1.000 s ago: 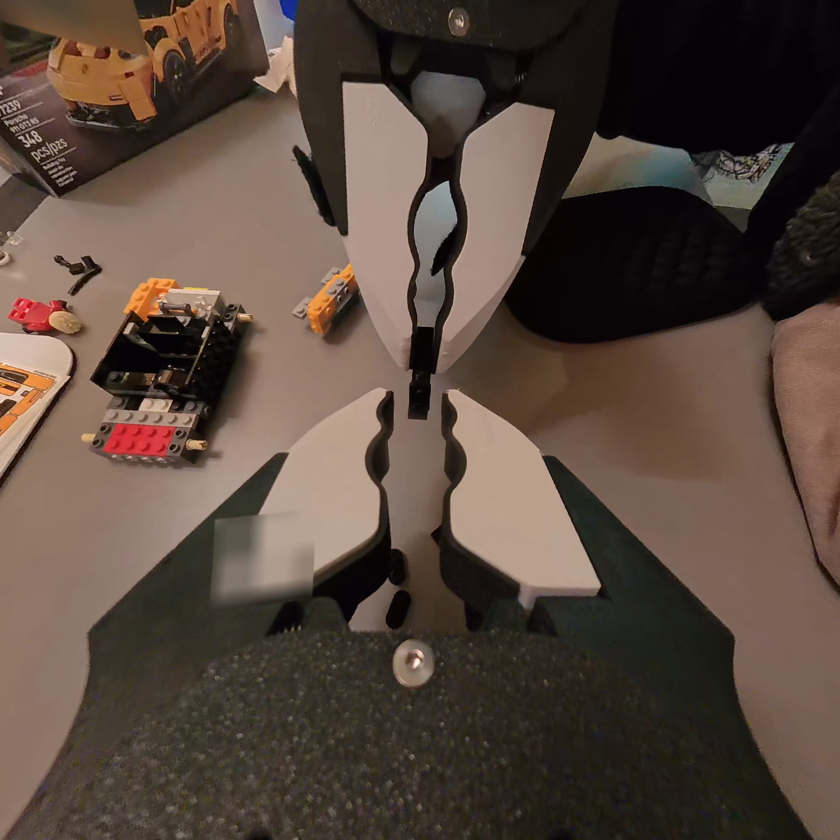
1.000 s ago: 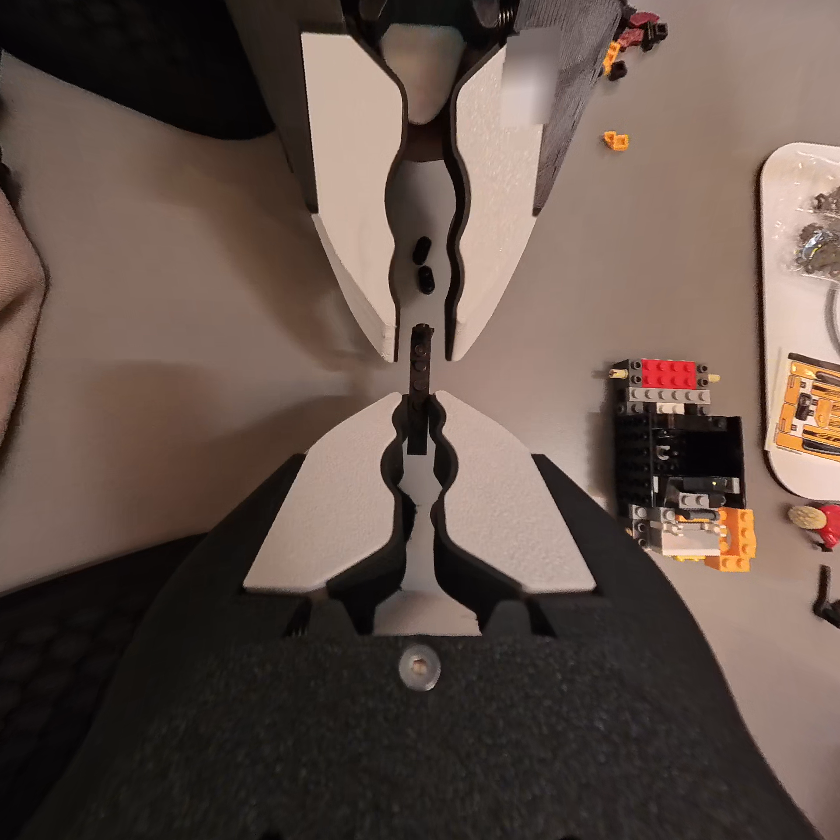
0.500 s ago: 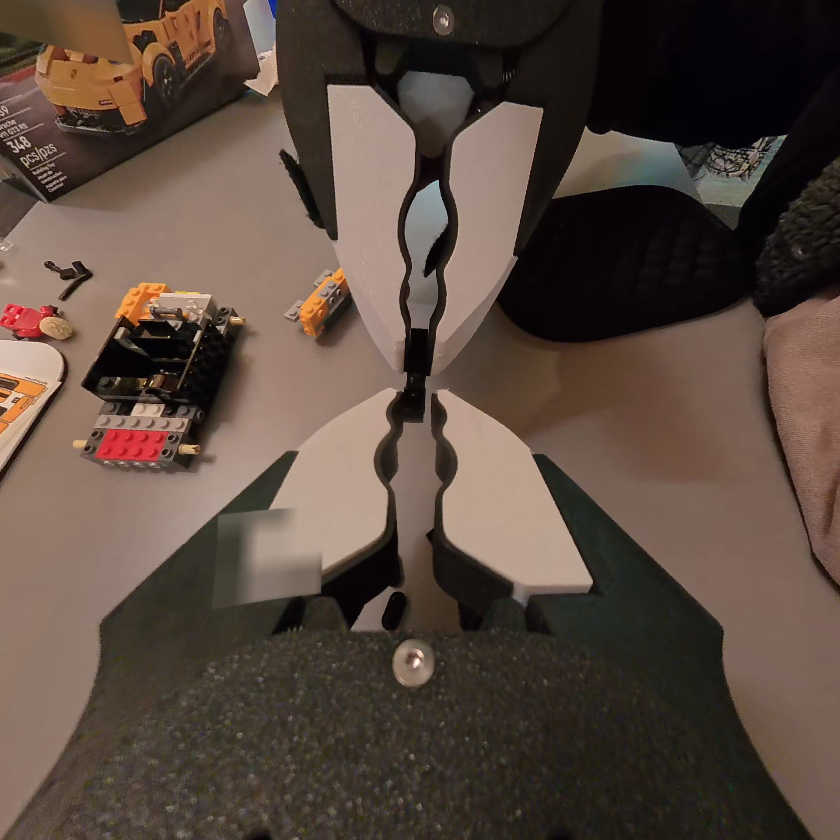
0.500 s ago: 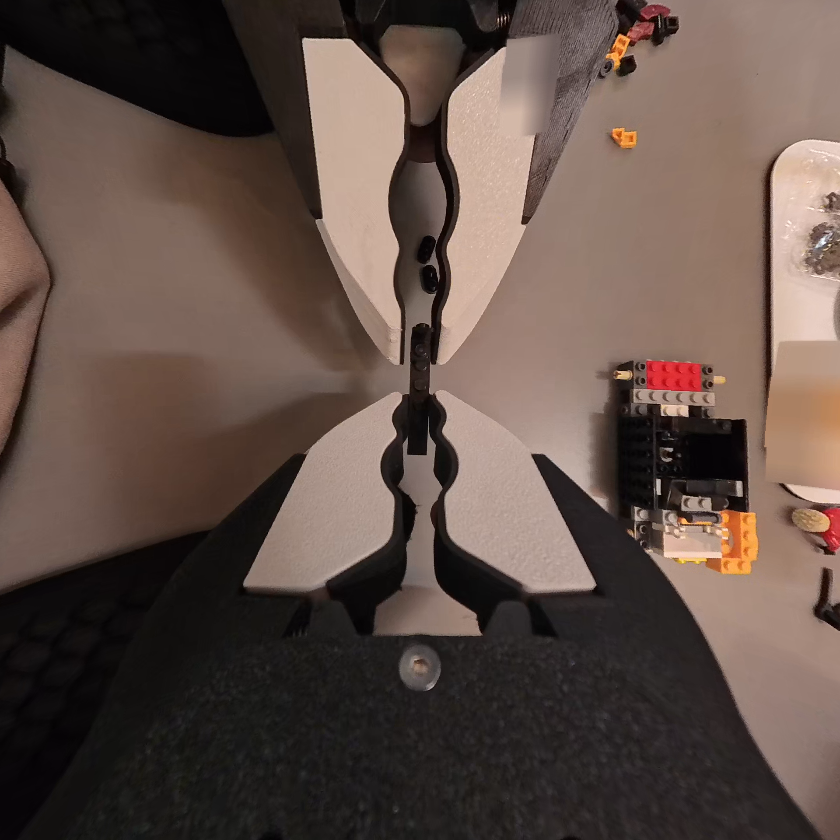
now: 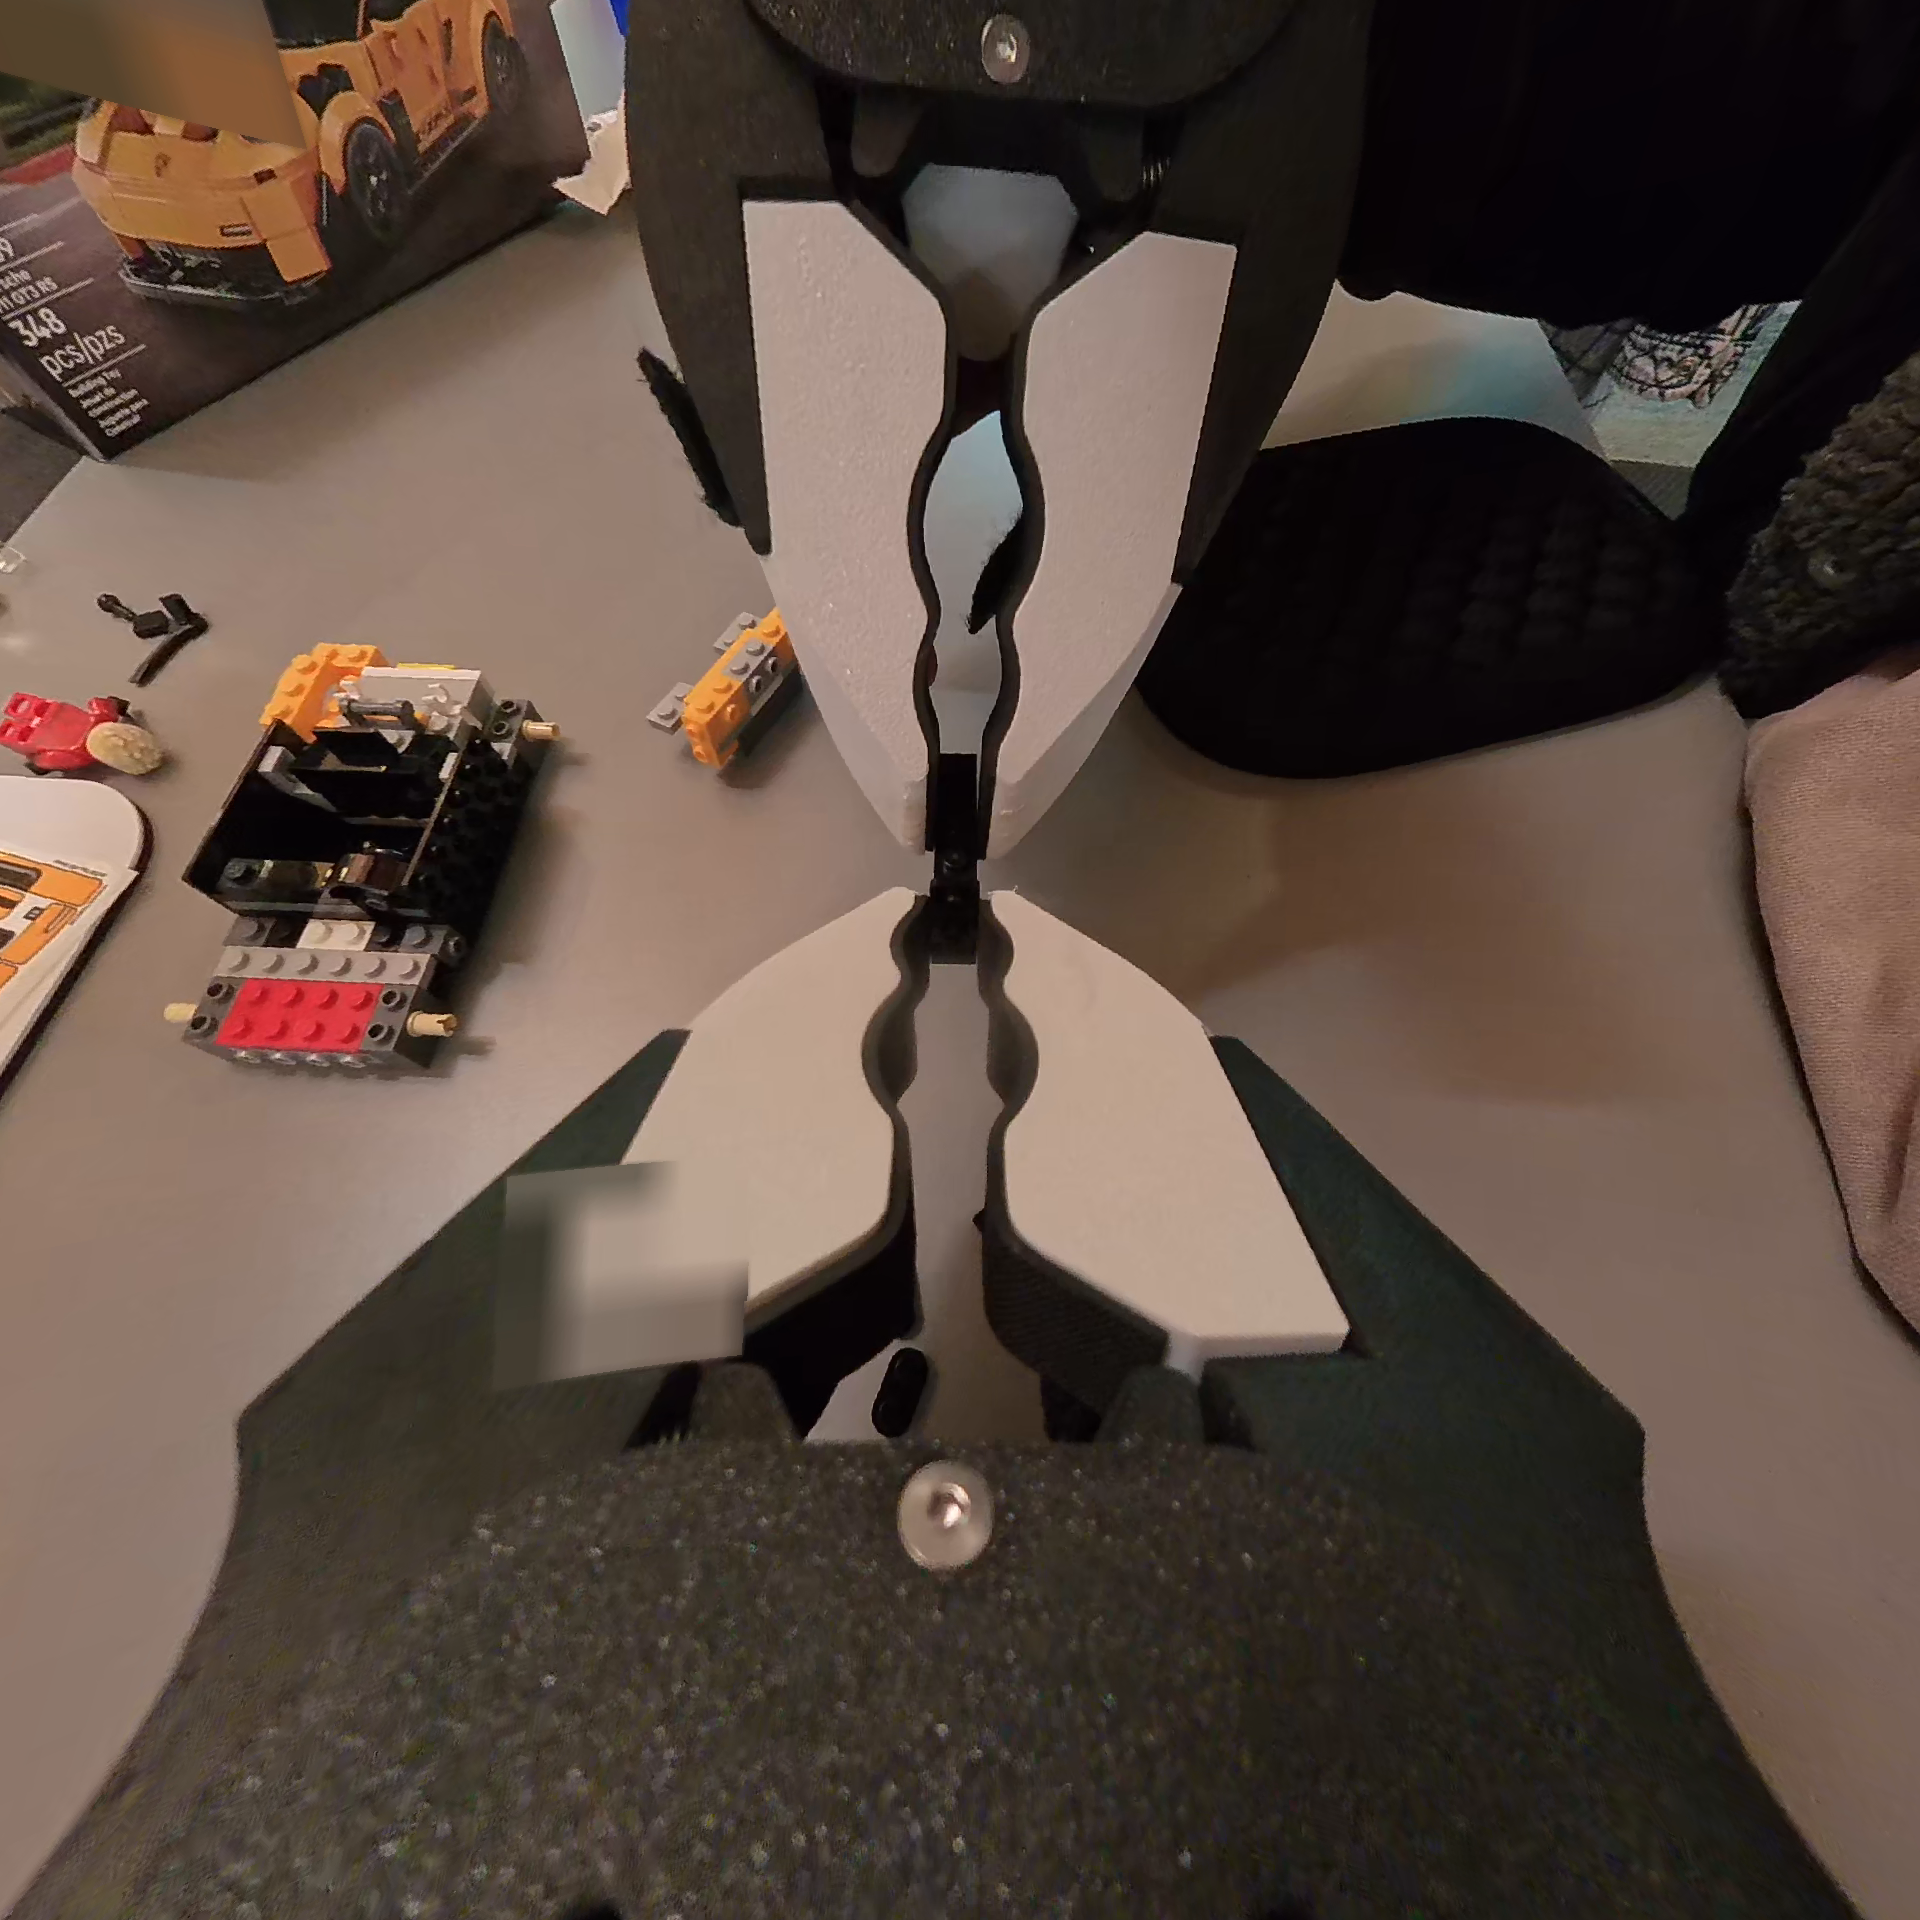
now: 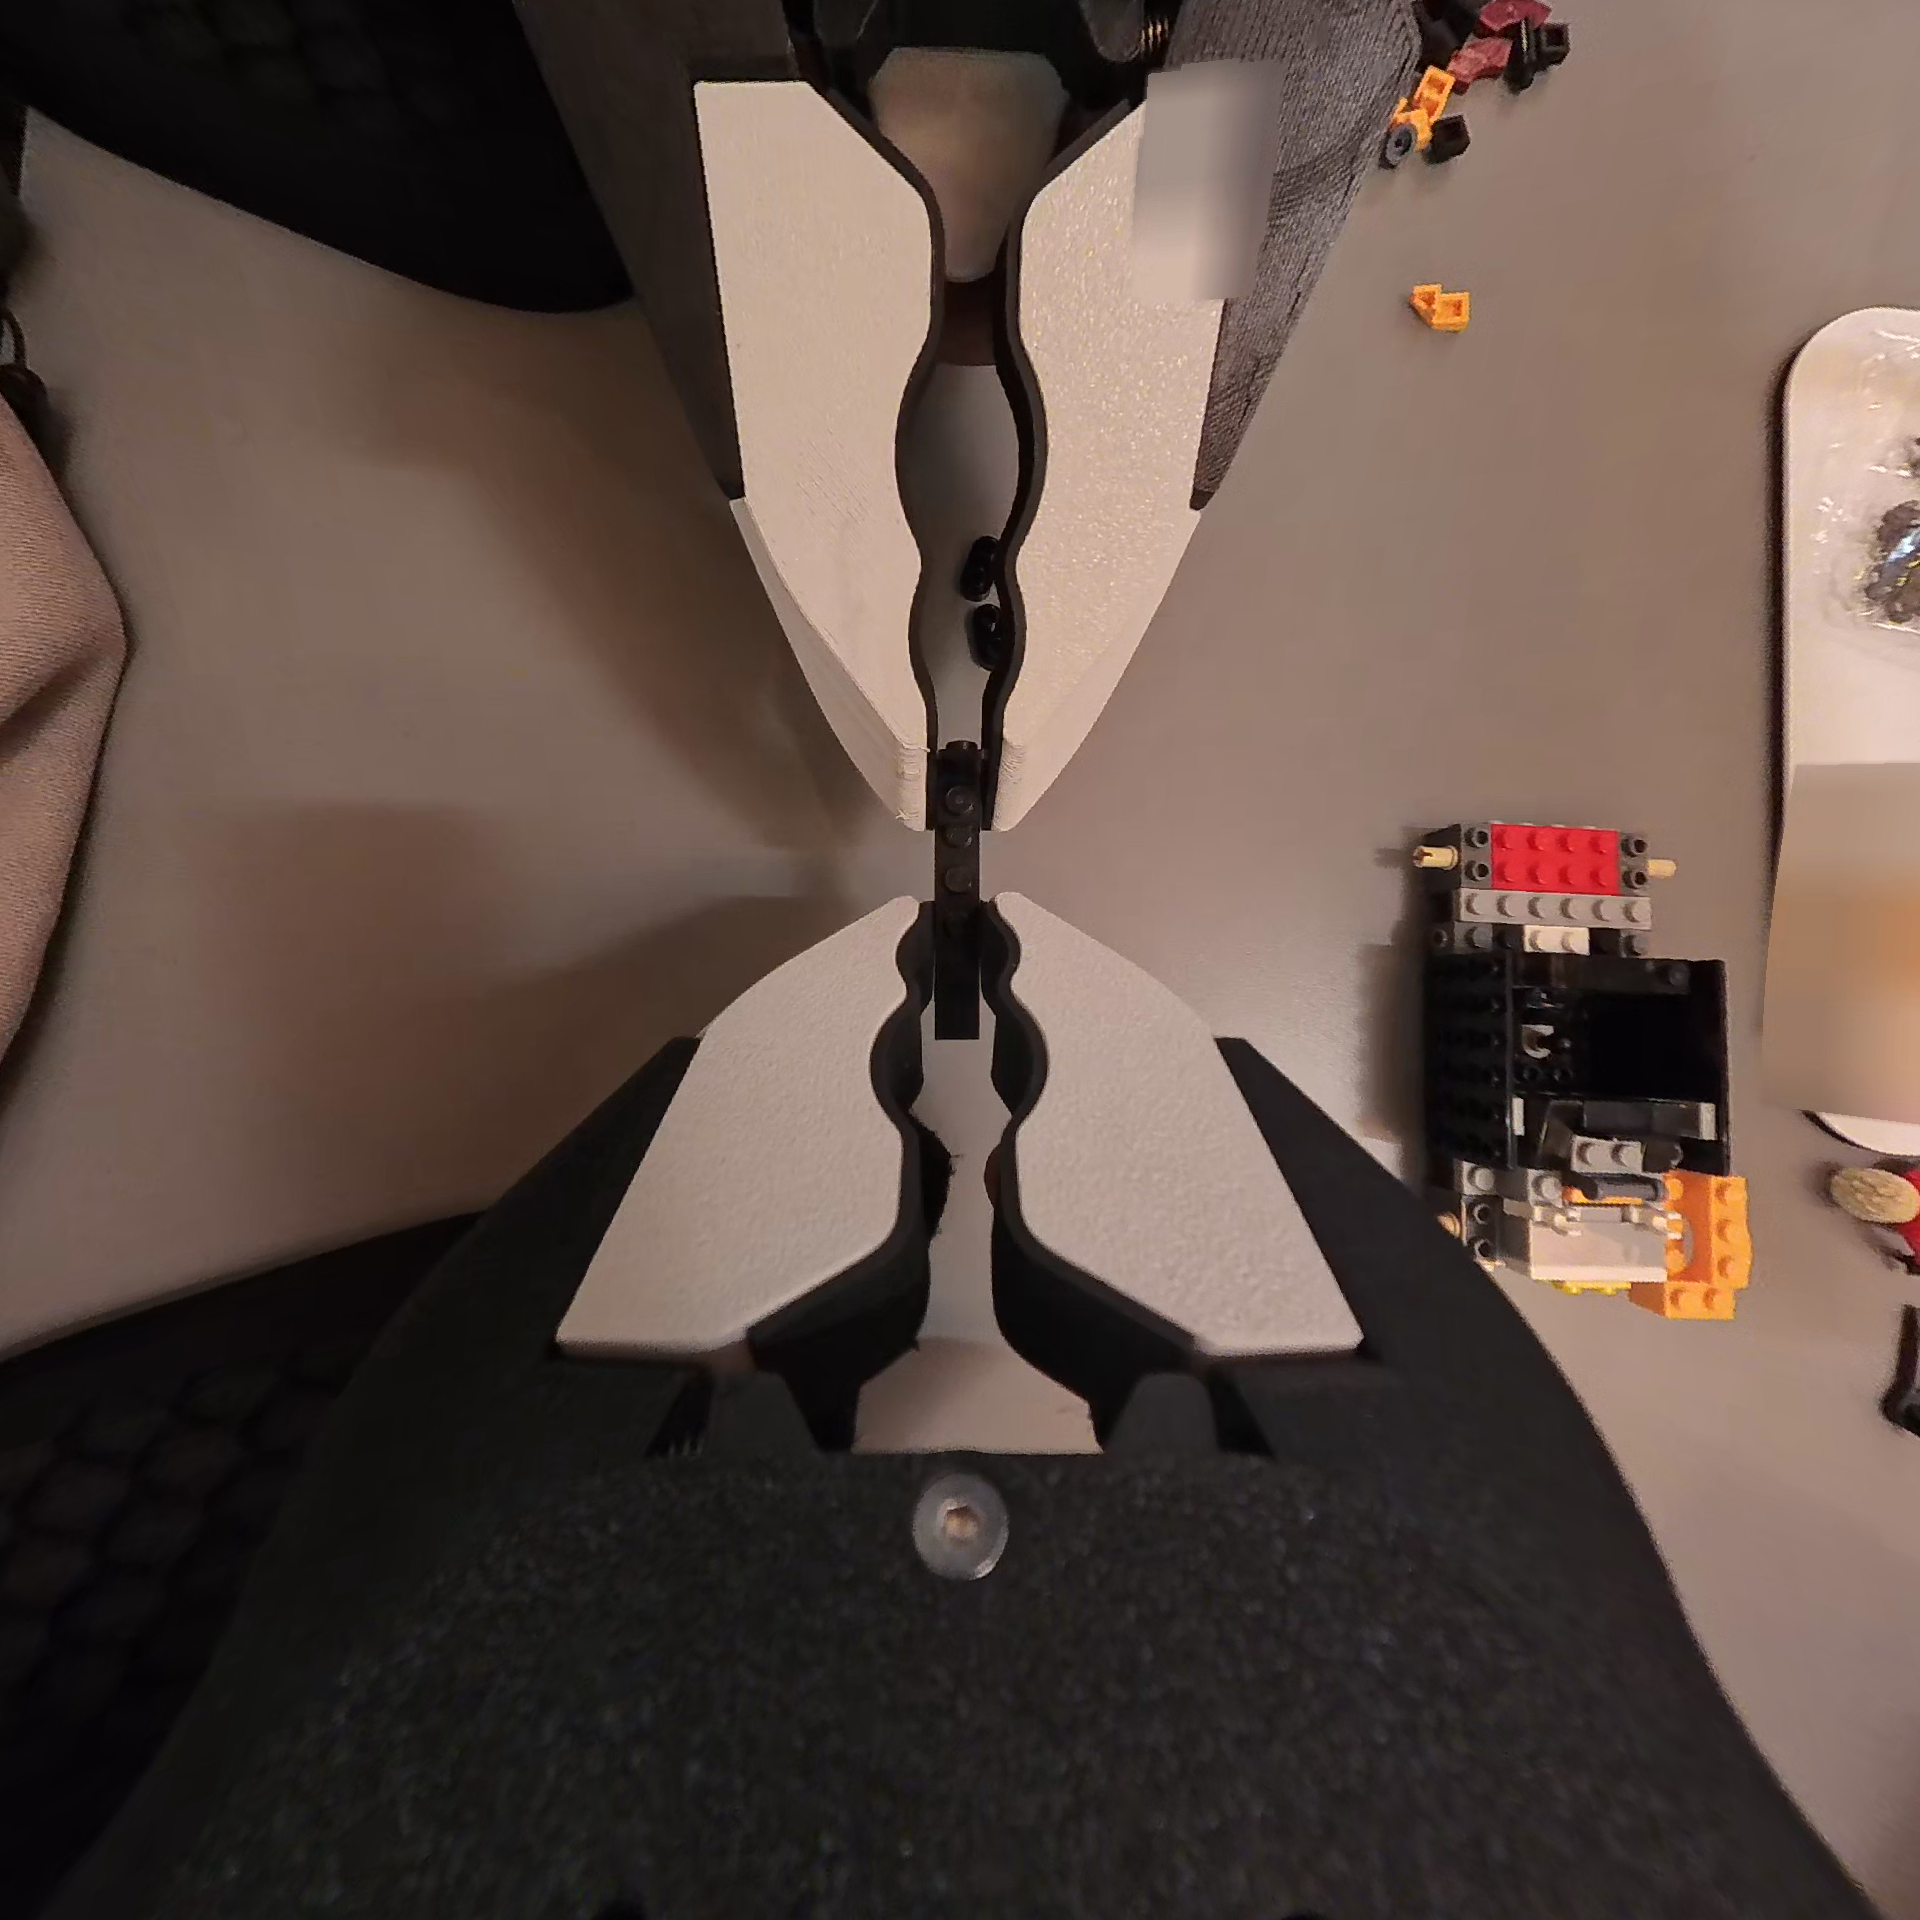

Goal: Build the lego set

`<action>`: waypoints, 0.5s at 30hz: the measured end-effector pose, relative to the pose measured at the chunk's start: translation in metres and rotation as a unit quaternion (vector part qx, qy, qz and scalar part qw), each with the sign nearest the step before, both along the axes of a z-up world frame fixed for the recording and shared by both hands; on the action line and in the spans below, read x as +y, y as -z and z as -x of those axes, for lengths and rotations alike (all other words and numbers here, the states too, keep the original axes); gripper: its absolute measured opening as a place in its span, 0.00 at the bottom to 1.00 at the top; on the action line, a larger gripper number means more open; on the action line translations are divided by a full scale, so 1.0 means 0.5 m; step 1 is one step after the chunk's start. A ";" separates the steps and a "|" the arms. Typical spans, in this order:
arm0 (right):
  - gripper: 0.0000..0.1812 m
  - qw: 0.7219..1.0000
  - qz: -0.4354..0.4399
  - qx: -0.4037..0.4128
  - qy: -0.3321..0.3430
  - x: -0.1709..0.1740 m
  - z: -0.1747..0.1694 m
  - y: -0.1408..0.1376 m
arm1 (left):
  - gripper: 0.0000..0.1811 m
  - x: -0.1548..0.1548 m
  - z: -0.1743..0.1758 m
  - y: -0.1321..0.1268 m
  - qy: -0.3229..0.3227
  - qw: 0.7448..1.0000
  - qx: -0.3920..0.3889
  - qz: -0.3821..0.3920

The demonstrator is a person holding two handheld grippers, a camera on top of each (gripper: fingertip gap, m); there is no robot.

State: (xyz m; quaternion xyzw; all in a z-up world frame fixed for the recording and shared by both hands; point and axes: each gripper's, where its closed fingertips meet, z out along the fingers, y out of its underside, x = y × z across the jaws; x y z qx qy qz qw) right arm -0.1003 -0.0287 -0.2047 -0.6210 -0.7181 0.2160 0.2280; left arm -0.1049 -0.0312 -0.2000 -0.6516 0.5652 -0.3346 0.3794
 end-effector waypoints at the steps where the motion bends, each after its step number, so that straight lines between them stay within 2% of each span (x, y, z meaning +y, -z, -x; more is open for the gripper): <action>1: 0.04 1.000 0.000 0.000 0.000 0.000 0.000 0.001 | 0.04 0.000 0.000 0.001 0.000 1.000 0.001 0.000; 15: 0.04 1.000 0.005 -0.004 0.003 0.000 -0.002 0.008 | 0.06 -0.003 0.004 0.009 0.007 1.000 0.016 -0.004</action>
